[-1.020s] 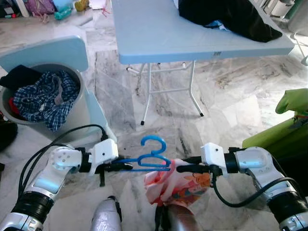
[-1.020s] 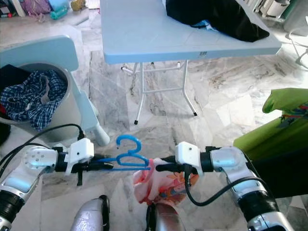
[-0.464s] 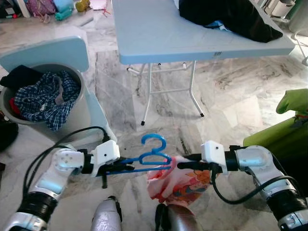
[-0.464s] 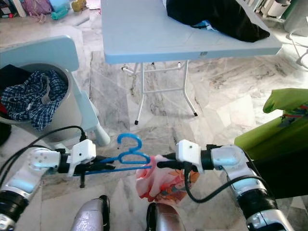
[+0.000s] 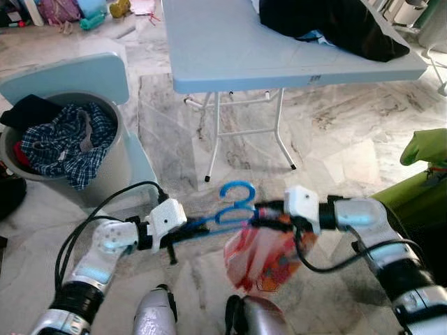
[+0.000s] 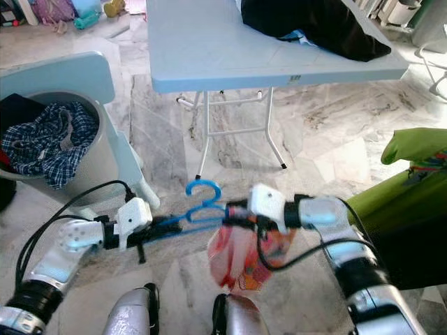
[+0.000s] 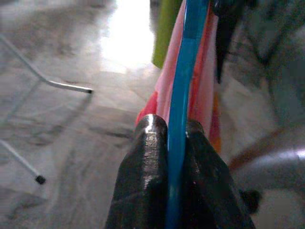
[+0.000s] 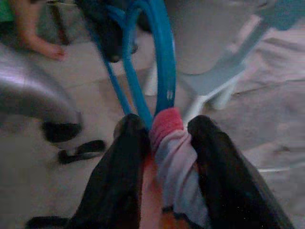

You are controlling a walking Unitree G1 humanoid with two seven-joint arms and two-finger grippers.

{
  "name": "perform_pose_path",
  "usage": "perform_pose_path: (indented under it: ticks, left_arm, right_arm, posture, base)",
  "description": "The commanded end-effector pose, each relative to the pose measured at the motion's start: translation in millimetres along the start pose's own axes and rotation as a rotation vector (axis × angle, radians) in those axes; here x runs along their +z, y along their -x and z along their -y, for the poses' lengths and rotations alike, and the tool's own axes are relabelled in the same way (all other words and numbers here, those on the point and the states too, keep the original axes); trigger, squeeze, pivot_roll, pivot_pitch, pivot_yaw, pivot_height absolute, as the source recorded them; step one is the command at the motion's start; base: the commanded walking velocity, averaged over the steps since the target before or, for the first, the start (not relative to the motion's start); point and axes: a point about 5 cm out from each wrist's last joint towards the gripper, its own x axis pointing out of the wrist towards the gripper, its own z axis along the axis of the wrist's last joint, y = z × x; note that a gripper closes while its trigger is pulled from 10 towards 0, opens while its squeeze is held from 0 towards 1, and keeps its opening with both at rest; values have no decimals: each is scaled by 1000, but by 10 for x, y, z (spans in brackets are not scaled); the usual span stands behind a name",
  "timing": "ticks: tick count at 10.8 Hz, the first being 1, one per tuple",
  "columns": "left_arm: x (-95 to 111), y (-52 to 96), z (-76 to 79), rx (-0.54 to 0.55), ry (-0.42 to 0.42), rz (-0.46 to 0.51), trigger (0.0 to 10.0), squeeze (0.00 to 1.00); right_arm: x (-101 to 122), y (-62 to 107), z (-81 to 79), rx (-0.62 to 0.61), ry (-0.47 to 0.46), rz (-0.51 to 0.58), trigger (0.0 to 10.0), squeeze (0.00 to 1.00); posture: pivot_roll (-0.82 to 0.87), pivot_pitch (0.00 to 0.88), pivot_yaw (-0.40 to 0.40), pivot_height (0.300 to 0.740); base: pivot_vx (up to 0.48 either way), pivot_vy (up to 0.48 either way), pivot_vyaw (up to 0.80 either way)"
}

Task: Hang hanger

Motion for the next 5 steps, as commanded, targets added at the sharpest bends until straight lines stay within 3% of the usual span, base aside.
perform_pose_path:
  ticks: [1,3,5]
  left_arm:
    - [78,-6,-32,84,8,81,0,0]
    - [19,-24,52,77,16,72,0,0]
    - [-11,-28,64,87,14,62,0,0]
  right_arm:
    - [-71,-21,-51,-2,12,-43,10000,1000]
    - [-52,-35,45,-94,75,-59,10000,1000]
    - [-12,-50,172,-284,116,-52,10000,1000]
  posture:
    - [21,153,-79,740]
    - [17,152,-83,740]
    - [17,146,-81,740]
  base:
    - [0,0,0]
    - [0,0,0]
    - [0,0,0]
